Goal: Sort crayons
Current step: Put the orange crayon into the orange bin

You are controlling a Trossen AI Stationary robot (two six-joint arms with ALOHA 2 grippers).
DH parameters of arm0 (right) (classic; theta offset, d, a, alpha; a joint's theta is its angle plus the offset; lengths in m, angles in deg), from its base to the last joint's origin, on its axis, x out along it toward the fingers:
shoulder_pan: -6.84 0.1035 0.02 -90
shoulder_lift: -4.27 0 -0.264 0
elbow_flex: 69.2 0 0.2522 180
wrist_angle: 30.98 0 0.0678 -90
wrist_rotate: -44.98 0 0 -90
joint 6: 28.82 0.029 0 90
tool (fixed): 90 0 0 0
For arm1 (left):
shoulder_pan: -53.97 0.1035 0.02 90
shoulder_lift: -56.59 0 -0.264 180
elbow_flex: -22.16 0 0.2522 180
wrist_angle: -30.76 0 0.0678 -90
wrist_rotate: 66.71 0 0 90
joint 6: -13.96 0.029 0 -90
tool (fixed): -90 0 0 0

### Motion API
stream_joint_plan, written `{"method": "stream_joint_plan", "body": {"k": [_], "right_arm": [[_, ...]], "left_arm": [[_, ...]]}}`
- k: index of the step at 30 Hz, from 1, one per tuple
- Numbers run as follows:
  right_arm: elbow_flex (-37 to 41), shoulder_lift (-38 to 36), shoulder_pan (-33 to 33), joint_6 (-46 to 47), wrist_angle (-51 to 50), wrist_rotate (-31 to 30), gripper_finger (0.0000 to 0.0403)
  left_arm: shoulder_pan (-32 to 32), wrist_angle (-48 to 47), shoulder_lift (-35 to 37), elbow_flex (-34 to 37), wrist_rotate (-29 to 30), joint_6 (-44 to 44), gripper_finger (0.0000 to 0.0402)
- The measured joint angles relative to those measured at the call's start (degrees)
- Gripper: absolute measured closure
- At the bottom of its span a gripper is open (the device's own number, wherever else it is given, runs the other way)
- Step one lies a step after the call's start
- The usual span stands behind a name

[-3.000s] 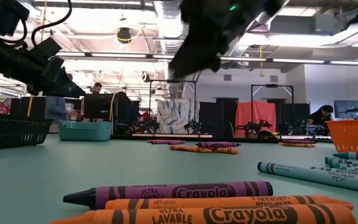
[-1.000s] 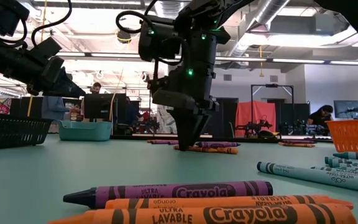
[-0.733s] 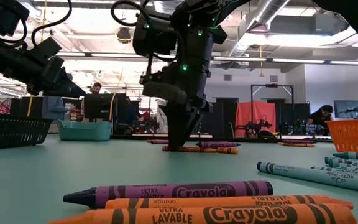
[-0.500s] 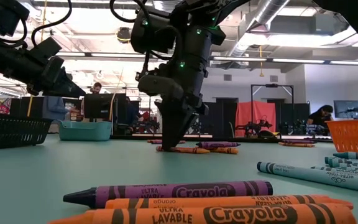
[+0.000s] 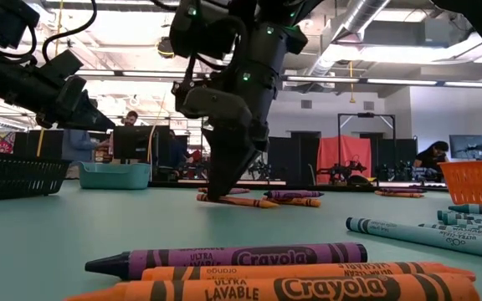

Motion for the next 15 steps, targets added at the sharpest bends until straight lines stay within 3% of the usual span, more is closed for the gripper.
{"method": "stream_joint_plan", "body": {"k": [15], "right_arm": [[-0.04, 0.24, 3.46, -8.17, 0.9, -2.59, 0.0363]], "left_arm": [[-0.02, 0.0, 0.0, 0.0, 0.02, 0.0, 0.0225]]}}
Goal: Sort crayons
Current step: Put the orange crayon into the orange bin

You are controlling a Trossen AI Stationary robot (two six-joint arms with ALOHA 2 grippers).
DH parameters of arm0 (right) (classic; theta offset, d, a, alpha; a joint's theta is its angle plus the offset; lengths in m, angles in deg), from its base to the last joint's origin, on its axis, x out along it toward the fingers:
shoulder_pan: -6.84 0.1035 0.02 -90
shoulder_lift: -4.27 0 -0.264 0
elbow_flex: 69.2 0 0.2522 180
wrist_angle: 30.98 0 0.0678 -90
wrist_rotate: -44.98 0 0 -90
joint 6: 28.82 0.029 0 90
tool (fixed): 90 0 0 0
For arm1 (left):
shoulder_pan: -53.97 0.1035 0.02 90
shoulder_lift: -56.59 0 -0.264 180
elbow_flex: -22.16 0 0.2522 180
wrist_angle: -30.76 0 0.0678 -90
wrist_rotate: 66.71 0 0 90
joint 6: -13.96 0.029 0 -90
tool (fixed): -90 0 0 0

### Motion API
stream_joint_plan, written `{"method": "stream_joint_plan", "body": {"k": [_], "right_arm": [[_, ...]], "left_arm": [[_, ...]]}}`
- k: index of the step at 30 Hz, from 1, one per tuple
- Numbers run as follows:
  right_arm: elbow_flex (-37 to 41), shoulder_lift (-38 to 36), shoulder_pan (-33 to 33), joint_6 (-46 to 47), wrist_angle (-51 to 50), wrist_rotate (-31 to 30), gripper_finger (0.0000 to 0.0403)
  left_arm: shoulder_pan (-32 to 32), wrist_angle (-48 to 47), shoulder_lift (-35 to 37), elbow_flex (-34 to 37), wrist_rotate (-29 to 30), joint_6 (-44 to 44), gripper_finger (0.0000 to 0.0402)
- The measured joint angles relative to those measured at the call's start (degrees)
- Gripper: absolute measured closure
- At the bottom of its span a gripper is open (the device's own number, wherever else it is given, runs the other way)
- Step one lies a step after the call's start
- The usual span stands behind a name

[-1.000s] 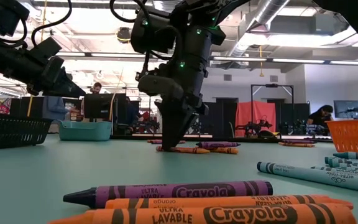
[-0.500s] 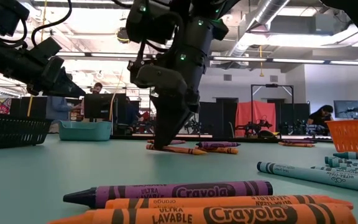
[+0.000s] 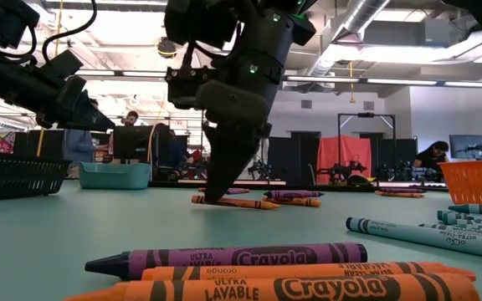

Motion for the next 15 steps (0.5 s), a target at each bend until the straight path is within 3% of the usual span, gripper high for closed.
{"method": "stream_joint_plan", "body": {"k": [15], "right_arm": [[0.81, 0.09, 0.71, -1.73, 0.8, -0.86, 0.0363]], "left_arm": [[0.01, 0.0, 0.01, 0.0, -0.02, 0.0, 0.0225]]}}
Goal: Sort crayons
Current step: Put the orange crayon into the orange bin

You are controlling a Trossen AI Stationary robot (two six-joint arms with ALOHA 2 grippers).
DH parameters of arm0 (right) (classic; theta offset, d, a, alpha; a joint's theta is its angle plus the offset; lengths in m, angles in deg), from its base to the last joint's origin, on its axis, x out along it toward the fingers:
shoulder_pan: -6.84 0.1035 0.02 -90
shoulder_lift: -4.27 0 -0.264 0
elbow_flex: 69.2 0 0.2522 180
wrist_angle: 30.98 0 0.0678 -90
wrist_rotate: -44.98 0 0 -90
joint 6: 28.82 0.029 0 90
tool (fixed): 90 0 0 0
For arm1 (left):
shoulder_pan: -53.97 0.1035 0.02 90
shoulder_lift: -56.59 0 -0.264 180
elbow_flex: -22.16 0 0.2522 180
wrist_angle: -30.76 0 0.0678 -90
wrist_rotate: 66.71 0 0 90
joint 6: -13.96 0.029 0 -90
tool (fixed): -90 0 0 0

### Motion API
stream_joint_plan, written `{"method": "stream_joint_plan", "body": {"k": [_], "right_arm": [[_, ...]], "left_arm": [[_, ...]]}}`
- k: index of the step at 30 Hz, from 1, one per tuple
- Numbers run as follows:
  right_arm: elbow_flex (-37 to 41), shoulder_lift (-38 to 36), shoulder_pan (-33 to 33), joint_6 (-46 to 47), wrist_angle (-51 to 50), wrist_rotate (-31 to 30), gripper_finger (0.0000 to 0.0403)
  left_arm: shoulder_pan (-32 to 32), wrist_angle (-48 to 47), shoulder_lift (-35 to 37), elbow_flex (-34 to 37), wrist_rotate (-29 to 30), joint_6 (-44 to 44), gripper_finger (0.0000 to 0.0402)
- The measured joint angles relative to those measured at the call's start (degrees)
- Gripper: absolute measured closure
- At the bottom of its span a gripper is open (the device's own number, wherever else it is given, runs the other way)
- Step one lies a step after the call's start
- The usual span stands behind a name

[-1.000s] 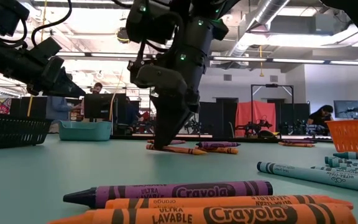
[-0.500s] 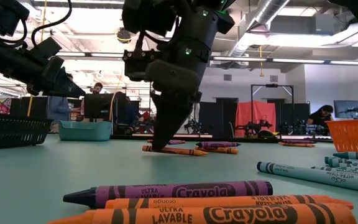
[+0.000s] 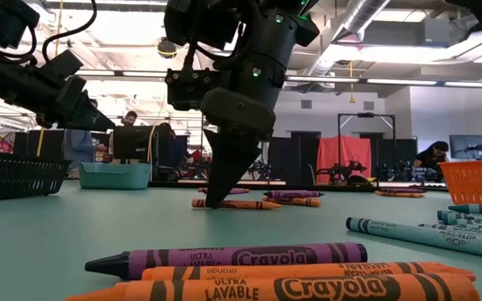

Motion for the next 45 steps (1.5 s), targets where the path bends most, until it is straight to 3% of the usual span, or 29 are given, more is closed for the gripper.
{"method": "stream_joint_plan", "body": {"k": [8, 14, 31, 45], "right_arm": [[0.0, 0.0, 0.0, -0.35, -0.07, 0.02, 0.0364], [0.0, 0.0, 0.0, -1.0, -0.04, 0.06, 0.0397], [0.0, -0.09, -0.02, -1.51, -0.59, -0.92, 0.0402], [-10.18, -0.22, -0.36, -4.49, -9.48, -0.9, 0.0403]], "left_arm": [[0.0, 0.0, -0.01, 0.0, 0.0, 0.0, 0.0225], [0.01, 0.0, -0.01, 0.0, 0.0, 0.0, 0.0225], [-0.01, 0.0, -0.01, 0.0, 0.0, 0.0, 0.0225], [-0.01, 0.0, 0.01, 0.0, 0.0, 0.0, 0.0225]]}}
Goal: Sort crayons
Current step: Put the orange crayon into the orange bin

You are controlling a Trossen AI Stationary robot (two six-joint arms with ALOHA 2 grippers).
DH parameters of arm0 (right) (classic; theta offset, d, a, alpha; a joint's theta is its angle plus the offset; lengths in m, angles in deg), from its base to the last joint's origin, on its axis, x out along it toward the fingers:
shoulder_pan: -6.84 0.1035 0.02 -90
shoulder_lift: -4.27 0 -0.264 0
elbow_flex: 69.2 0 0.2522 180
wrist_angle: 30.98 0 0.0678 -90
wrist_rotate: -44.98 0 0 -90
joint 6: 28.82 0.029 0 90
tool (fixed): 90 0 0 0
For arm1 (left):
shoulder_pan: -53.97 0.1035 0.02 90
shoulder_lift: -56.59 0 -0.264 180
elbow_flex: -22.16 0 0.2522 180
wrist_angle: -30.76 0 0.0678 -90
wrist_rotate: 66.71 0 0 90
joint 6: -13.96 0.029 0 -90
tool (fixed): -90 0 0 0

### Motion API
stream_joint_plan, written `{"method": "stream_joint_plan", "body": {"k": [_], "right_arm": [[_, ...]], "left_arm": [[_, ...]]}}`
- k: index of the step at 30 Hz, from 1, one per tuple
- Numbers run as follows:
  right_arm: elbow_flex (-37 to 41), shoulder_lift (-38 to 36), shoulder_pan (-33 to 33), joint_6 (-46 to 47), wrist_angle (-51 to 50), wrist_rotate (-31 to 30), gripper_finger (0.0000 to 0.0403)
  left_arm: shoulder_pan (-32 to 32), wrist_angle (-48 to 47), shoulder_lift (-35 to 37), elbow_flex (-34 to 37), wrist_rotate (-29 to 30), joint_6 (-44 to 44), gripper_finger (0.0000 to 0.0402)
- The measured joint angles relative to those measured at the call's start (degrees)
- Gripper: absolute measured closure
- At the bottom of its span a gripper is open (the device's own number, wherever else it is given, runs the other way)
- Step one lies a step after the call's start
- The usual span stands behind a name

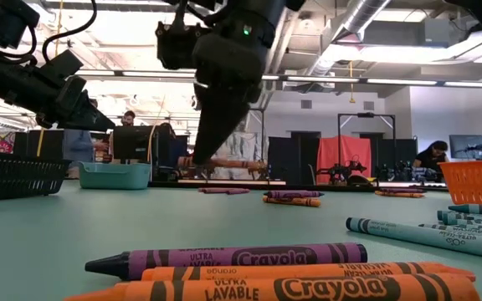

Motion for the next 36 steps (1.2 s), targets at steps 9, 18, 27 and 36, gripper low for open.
{"method": "stream_joint_plan", "body": {"k": [9, 18, 27, 36], "right_arm": [[-4.61, 0.02, -2.15, 3.87, -11.01, -1.39, 0.0403], [-8.26, 0.02, -3.36, 9.59, -18.1, -1.72, 0.0403], [-9.01, 0.02, -3.62, 15.75, -19.0, -3.68, 0.0403], [-9.01, 0.02, -3.33, 25.87, -23.15, -3.7, 0.0403]], "left_arm": [[0.02, 0.0, 0.0, 0.0, 0.0, 0.0, 0.0225], [0.02, 0.0, 0.0, 0.0, 0.0, 0.0, 0.0225], [0.01, 0.0, 0.0, 0.0, 0.0, 0.0, 0.0225], [0.02, 0.0, 0.0, 0.0, 0.0, 0.0, 0.0225]]}}
